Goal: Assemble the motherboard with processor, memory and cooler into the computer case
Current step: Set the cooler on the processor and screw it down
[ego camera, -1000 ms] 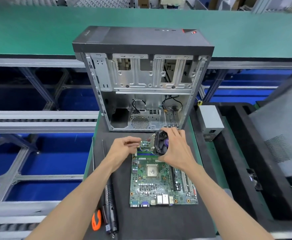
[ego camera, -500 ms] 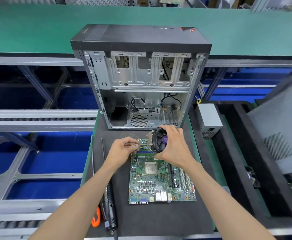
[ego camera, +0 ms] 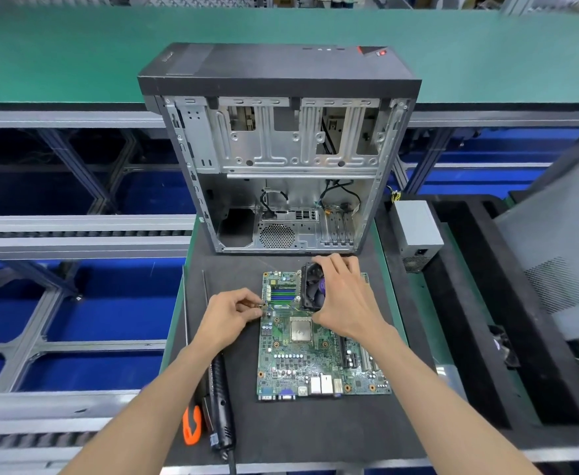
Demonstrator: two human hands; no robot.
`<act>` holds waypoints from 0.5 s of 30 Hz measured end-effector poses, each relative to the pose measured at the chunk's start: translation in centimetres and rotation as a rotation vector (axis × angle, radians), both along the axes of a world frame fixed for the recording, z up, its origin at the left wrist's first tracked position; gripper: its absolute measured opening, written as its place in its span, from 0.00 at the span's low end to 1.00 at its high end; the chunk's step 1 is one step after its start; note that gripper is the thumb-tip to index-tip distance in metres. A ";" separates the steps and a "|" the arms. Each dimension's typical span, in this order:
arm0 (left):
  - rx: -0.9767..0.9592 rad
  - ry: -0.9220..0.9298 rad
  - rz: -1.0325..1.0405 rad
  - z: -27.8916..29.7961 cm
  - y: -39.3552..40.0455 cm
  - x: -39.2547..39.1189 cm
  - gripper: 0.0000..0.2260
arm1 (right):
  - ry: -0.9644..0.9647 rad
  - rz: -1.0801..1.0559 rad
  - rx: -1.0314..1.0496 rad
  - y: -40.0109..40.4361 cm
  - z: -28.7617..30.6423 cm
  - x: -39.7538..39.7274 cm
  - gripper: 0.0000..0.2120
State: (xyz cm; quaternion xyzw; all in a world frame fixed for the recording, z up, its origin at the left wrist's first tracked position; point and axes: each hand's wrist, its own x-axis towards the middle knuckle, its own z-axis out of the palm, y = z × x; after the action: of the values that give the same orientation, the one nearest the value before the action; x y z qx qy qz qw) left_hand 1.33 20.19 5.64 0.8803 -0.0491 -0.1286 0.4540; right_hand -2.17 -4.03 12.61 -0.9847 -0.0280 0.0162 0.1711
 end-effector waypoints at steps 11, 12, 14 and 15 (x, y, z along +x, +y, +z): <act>-0.002 -0.117 0.014 -0.3 -0.6 -0.6 0.16 | -0.031 0.045 -0.067 0.2 -0.2 -0.3 0.42; 0.003 -0.119 0.017 -0.4 -0.6 -0.6 0.18 | -0.031 0.050 -0.073 0.2 -0.3 -0.4 0.42; 0.026 -0.137 0.011 -0.4 -0.7 -0.7 0.19 | -0.027 0.059 -0.085 0.3 -0.4 -0.5 0.42; 0.037 -0.143 0.005 -0.5 -0.7 -0.7 0.20 | -0.023 0.061 -0.089 0.3 -0.5 -0.6 0.43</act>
State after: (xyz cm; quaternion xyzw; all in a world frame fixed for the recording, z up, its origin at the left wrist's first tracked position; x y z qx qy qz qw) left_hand 0.60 19.53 5.16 0.8957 -0.0769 -0.0653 0.4331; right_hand -2.79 -3.74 12.14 -0.9901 -0.0594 0.0113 0.1263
